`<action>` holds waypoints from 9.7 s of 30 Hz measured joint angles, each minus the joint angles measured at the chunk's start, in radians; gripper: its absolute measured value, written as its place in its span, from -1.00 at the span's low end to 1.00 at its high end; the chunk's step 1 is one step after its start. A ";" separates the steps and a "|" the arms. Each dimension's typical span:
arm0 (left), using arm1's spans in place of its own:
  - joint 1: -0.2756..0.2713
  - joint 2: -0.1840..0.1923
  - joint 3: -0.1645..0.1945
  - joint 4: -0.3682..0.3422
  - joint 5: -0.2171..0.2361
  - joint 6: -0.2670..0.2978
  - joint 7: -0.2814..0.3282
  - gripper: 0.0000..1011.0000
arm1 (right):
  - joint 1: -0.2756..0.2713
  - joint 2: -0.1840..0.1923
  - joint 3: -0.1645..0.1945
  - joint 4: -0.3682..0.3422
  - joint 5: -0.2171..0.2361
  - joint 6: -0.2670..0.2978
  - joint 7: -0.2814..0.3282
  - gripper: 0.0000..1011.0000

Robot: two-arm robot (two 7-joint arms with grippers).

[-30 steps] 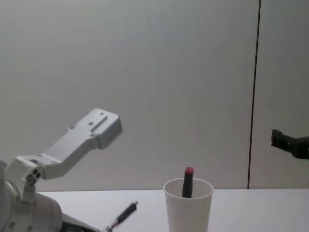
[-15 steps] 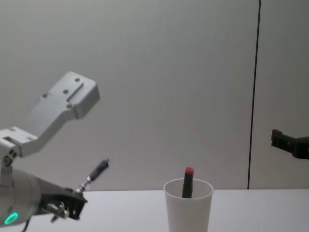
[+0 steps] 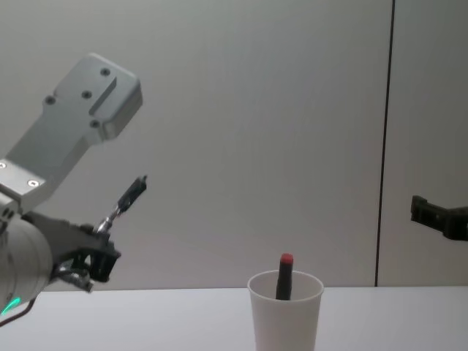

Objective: Place the pen into the pen holder.

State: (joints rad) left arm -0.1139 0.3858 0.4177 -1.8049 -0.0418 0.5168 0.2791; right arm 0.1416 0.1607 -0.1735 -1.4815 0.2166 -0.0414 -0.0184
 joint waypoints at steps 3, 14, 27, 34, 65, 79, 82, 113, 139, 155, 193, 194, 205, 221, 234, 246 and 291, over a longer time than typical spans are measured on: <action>0.003 -0.003 0.005 -0.001 0.033 -0.039 0.002 -0.73 | 0.000 0.000 0.000 0.000 0.000 0.000 0.000 0.98; -0.006 -0.013 0.013 0.020 0.119 -0.190 -0.054 -0.73 | 0.000 0.000 0.000 0.000 0.000 0.000 0.000 0.98; -0.038 -0.023 0.007 0.088 0.139 -0.405 -0.185 -0.73 | 0.000 0.000 0.000 0.000 0.000 0.000 0.000 0.98; -0.067 -0.032 -0.001 0.150 0.118 -0.552 -0.271 -0.73 | 0.000 0.000 0.000 0.000 0.000 0.000 0.000 0.98; -0.133 -0.073 -0.009 0.303 0.071 -0.852 -0.416 -0.73 | -0.007 0.005 0.001 -0.018 0.006 0.005 0.036 0.98; -0.138 -0.076 -0.010 0.314 0.069 -0.872 -0.425 -0.73 | -0.035 0.021 -0.003 -0.100 0.054 0.036 0.168 0.98; -0.138 -0.076 -0.009 0.315 0.068 -0.873 -0.425 -0.73 | -0.038 0.024 -0.004 -0.117 0.074 0.045 0.204 0.98; -0.140 -0.077 -0.009 0.318 0.067 -0.880 -0.429 -0.73 | 0.016 0.045 -0.020 -0.195 0.230 0.160 0.551 0.98; -0.140 -0.077 -0.009 0.318 0.068 -0.881 -0.428 -0.73 | 0.015 0.061 -0.017 -0.253 0.352 0.159 0.563 0.98; -0.140 -0.077 -0.009 0.318 0.068 -0.881 -0.428 -0.73 | 0.017 0.028 -0.048 -0.296 0.305 0.193 0.412 0.98; -0.140 -0.077 -0.009 0.318 0.068 -0.881 -0.428 -0.73 | 0.041 -0.023 -0.081 -0.313 0.358 0.341 0.247 0.98; -0.140 -0.077 -0.009 0.318 0.068 -0.881 -0.428 -0.73 | 0.042 -0.023 -0.081 -0.312 0.359 0.342 0.247 0.98; -0.140 -0.077 -0.009 0.318 0.068 -0.881 -0.428 -0.73 | 0.047 -0.028 -0.087 -0.306 0.368 0.344 0.238 0.98; -0.140 -0.077 -0.009 0.318 0.068 -0.881 -0.428 -0.73 | 0.058 -0.035 -0.096 -0.300 0.372 0.332 0.225 0.98; -0.140 -0.077 -0.009 0.318 0.068 -0.881 -0.428 -0.73 | 0.076 -0.050 -0.107 -0.282 0.359 0.328 0.217 0.94; -0.140 -0.077 -0.009 0.318 0.068 -0.881 -0.428 -0.73 | 0.093 -0.063 -0.117 -0.262 0.348 0.321 0.214 0.36; -0.140 -0.077 -0.009 0.318 0.068 -0.881 -0.428 0.14 | 0.129 -0.075 -0.127 -0.244 0.350 0.305 0.196 -0.80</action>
State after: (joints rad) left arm -0.2535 0.3091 0.4082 -1.4865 0.0258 -0.3640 -0.1494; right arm 0.2702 0.0854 -0.3008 -1.7250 0.5669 0.2634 0.1780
